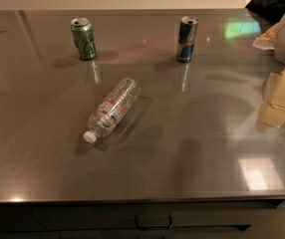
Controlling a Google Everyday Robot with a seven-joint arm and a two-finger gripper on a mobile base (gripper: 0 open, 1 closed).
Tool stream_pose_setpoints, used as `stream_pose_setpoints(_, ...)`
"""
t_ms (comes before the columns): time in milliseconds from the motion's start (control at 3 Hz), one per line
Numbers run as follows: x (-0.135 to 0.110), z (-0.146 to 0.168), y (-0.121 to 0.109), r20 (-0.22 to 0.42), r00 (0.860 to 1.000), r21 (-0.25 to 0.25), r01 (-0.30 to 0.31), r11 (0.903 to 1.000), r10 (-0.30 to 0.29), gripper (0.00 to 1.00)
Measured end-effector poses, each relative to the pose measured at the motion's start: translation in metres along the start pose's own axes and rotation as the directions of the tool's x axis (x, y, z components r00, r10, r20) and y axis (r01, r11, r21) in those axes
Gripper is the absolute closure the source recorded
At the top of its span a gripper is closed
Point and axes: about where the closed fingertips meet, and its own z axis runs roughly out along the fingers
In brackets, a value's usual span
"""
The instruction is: Place water bottle upright
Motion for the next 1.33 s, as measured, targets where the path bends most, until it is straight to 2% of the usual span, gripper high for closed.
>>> stream_pose_setpoints(333,0.000,0.000,0.000,0.000,1.000,0.000,0.000,1.0000,0.000,0.00)
stream_pose_setpoints(667,-0.018,0.002,-0.009,0.005,0.996,-0.004,0.086,0.9963,-0.086,0.00)
stream_pose_setpoints(1000,-0.053,0.011,-0.025,0.035,0.970,-0.019,0.240,0.9705,-0.240,0.00)
stream_pose_setpoints(1333,-0.086,0.014,-0.031,0.080,0.921,-0.032,0.386,0.9221,-0.382,0.00)
